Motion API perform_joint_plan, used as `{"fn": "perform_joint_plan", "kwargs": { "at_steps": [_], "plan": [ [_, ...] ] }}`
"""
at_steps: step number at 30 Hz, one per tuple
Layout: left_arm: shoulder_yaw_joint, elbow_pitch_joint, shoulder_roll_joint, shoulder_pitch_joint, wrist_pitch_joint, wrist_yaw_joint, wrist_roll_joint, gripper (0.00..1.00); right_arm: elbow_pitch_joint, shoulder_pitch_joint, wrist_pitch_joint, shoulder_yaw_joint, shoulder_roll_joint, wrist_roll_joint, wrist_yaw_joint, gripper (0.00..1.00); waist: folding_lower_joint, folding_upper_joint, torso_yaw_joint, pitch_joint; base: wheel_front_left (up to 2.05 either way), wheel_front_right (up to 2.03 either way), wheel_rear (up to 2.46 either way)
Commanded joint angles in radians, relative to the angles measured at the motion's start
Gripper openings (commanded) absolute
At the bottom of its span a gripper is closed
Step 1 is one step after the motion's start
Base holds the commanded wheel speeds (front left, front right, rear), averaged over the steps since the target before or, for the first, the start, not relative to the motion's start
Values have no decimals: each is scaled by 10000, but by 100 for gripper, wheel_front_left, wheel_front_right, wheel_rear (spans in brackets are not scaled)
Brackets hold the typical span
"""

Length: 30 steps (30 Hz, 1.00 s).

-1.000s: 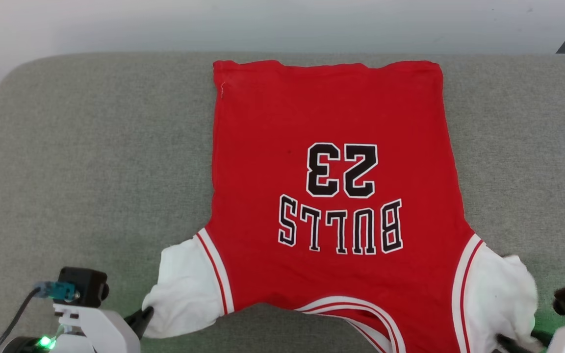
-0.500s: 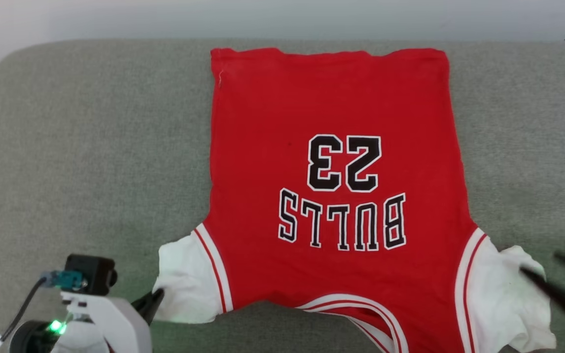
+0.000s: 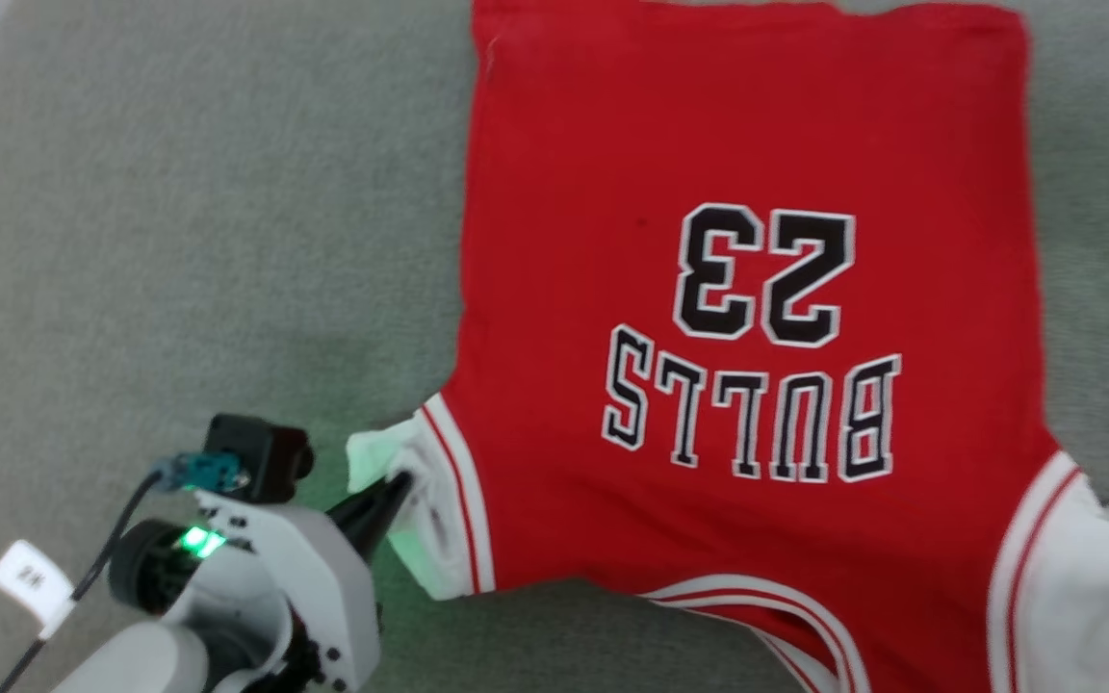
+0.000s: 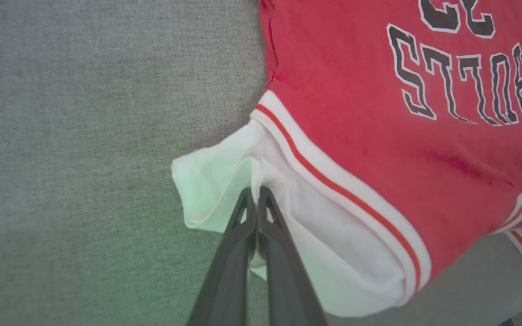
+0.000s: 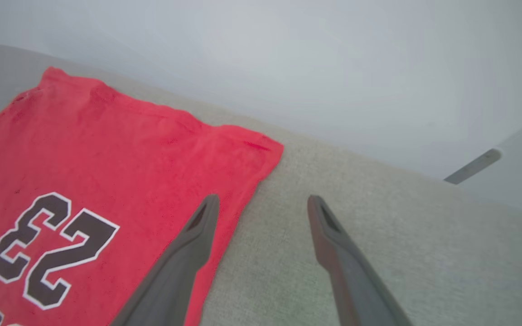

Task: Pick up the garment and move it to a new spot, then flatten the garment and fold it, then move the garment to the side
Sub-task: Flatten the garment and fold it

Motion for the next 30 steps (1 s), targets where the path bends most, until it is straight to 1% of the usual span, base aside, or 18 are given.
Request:
{"fn": "perform_joint_plan", "kwargs": {
  "at_steps": [1, 6, 9, 12, 16, 22, 23, 24, 26, 28, 30],
  "plan": [
    [-41, 61, -104, -201, -35, -102, 66, 0, 427, -400, -39, 157, 57, -64, -7, 100, 0, 0, 759, 746, 0, 0, 0],
    [-323, 418, -524, -747, -89, -454, 196, 0, 2926, -2265, 516, 656, 216, -193, -7, 100, 0, 0, 1376, 1243, 0, 0, 0],
    [-499, 616, -789, -1047, -124, -697, 213, 0, 4193, -3126, 850, 582, 338, -251, -7, 100, 0, 0, 1745, 1521, 0, 0, 0],
    [-681, 853, -1081, -1315, -160, -922, 226, 0, 5205, -3783, 1138, 605, 356, -480, -9, 100, 0, 0, 2083, 1769, 0, 0, 0],
    [-870, 1264, -1371, -1565, -196, -1165, 235, 0, 6678, -4328, 1618, 390, 424, -989, -9, 100, 0, 0, 2380, 1962, 0, 0, 0],
    [-956, 1771, -1530, -1682, -290, -1363, 144, 0, 8668, -4487, 2892, 82, 866, -1748, -11, 100, 0, 0, 2541, 1972, 0, 0, 0],
    [-944, 1819, -1535, -1684, -308, -1364, 132, 0, 8862, -4448, 3210, 143, 979, -1862, -11, 24, 0, 0, 2530, 1957, 0, 0, 0],
    [-930, 1856, -1533, -1674, -307, -1361, 138, 0, 8972, -4392, 3461, 188, 1076, -1874, -6, 0, 0, 0, 2505, 1942, 0, 0, 0],
    [-894, 1939, -1515, -1648, -358, -1351, 109, 0, 8952, -4331, 3738, 319, 1063, -2000, -3, 0, 0, 0, 2450, 1915, 0, 0, 0],
    [-859, 1981, -1489, -1637, -381, -1329, 91, 0, 8781, -4385, 3485, 144, 946, -2065, -6, 0, 0, 0, 2362, 1890, 0, 0, 0],
    [-820, 2009, -1468, -1635, -403, -1320, 66, 0, 8628, -4368, 3459, 109, 915, -2051, -9, 0, 0, 0, 2245, 1822, 0, 0, 0]
  ]
}}
